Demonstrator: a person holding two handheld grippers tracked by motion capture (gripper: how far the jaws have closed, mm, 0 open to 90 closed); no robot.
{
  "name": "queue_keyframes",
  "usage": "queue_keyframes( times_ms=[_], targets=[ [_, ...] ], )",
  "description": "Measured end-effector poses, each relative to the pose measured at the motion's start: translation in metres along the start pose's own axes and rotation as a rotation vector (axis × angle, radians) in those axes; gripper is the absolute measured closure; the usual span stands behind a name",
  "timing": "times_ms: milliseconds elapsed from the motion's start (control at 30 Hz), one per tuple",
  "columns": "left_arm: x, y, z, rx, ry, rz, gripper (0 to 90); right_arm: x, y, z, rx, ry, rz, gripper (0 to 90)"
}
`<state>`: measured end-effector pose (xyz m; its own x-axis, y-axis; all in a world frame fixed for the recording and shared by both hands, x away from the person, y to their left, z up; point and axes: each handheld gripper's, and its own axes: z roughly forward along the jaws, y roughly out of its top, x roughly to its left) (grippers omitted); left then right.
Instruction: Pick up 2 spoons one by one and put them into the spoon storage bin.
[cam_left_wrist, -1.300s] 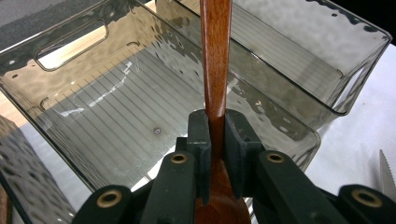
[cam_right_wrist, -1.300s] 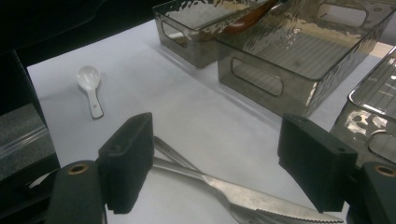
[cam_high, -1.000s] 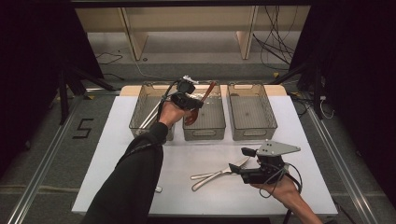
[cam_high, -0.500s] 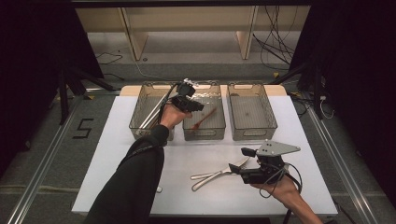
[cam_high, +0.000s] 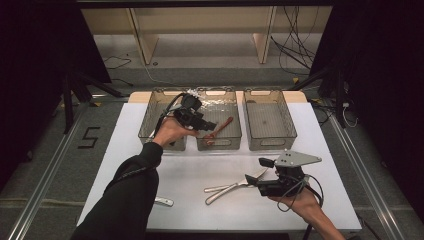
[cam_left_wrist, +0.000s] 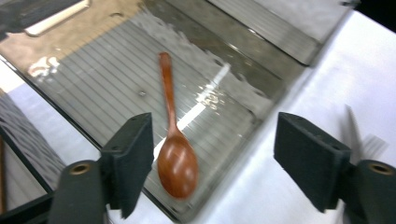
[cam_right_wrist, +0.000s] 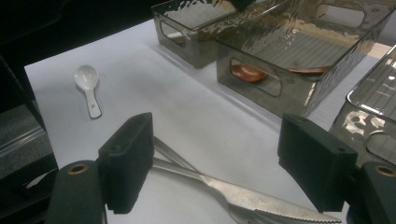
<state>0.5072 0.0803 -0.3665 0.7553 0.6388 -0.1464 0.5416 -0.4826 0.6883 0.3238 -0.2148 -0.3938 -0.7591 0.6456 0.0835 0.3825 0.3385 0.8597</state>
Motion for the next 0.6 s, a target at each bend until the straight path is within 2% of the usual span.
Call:
queue_keyframes(
  times_ms=[133, 233, 300, 433, 600],
  targets=[
    [-0.007, -0.012, -0.015, -0.029, -0.004, 0.024, 23.6, -0.001, 0.0, 0.0, -0.003, -0.001, 0.005, 28.1],
    [-0.013, -0.021, -0.023, -0.023, 0.007, 0.041, 22.4, -0.001, 0.0, 0.0, 0.001, -0.001, 0.007, 28.1],
    [-0.017, -0.027, -0.028, -0.022, 0.019, 0.072, 21.9, -0.001, 0.0, 0.001, 0.0, 0.0, 0.006, 28.0],
    [-0.023, -0.036, -0.037, -0.042, 0.017, 0.078, 21.7, -0.001, -0.001, 0.002, 0.004, -0.002, 0.008, 28.0],
    [-0.026, -0.045, -0.044, -0.027, 0.026, 0.09, 19.9, -0.001, 0.0, 0.001, 0.004, -0.002, 0.007, 28.0]
  ],
)
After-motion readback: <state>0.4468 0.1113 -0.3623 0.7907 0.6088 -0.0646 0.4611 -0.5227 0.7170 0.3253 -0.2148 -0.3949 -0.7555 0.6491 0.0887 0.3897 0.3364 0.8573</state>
